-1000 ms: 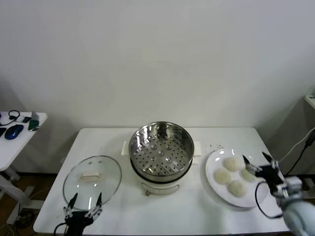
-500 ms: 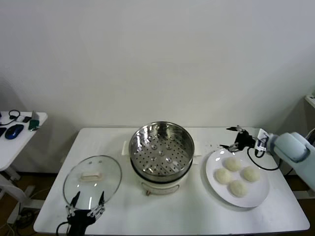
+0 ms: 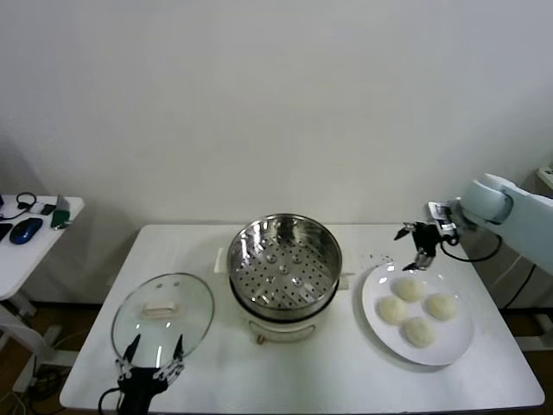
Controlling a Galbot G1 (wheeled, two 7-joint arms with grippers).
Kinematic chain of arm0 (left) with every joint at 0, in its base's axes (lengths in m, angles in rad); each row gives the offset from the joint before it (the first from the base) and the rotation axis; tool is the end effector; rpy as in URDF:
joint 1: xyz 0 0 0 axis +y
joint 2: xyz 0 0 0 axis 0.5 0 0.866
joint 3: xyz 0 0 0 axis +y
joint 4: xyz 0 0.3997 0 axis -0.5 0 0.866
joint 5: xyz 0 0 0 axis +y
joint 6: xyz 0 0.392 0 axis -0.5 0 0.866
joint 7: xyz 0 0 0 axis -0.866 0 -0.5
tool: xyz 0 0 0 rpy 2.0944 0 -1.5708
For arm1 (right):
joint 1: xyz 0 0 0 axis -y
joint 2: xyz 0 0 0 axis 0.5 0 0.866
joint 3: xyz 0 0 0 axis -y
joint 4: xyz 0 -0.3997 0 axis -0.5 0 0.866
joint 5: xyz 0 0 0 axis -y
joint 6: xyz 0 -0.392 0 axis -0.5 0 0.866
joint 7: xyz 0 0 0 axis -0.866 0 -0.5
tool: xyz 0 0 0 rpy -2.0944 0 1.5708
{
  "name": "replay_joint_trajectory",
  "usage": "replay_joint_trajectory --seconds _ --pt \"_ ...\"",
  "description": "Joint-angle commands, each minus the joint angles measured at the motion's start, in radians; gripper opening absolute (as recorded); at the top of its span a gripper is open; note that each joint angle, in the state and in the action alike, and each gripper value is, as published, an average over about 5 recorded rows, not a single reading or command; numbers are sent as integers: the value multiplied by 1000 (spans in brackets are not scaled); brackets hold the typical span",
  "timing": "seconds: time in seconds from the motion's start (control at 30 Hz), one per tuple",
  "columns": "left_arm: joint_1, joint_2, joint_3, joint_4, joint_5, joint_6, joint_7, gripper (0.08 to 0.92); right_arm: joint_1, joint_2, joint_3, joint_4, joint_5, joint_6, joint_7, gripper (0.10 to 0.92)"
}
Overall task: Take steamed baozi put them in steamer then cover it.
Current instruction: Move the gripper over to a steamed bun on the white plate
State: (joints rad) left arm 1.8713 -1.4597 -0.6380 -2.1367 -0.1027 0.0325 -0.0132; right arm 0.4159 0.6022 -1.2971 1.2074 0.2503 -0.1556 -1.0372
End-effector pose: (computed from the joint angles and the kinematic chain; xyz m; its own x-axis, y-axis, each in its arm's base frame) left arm 0.0881 0.0586 -0.3664 -0.9596 -0.0512 0.2768 -0.0349 0.9974 0.0634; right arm 0.5847 -0.2431 -0.1544 -0.1644 -0.1232 0.9787 -0.9861 -0.0052 -0.1662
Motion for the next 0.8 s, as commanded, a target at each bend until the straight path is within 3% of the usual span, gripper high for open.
replay_joint_trajectory --seconds 0.03,0.37,0.8 --pt "0 1 1 6 2 -2 0 823 -14 33 -152 -65 -52 -41 -6 823" --pt "-8 2 6 29 12 -6 -1 823 -223 93 63 -170 -93 -25 42 823" --pt "2 -3 6 32 24 -17 -5 823 -268 165 144 -258 -123 13 85 823"
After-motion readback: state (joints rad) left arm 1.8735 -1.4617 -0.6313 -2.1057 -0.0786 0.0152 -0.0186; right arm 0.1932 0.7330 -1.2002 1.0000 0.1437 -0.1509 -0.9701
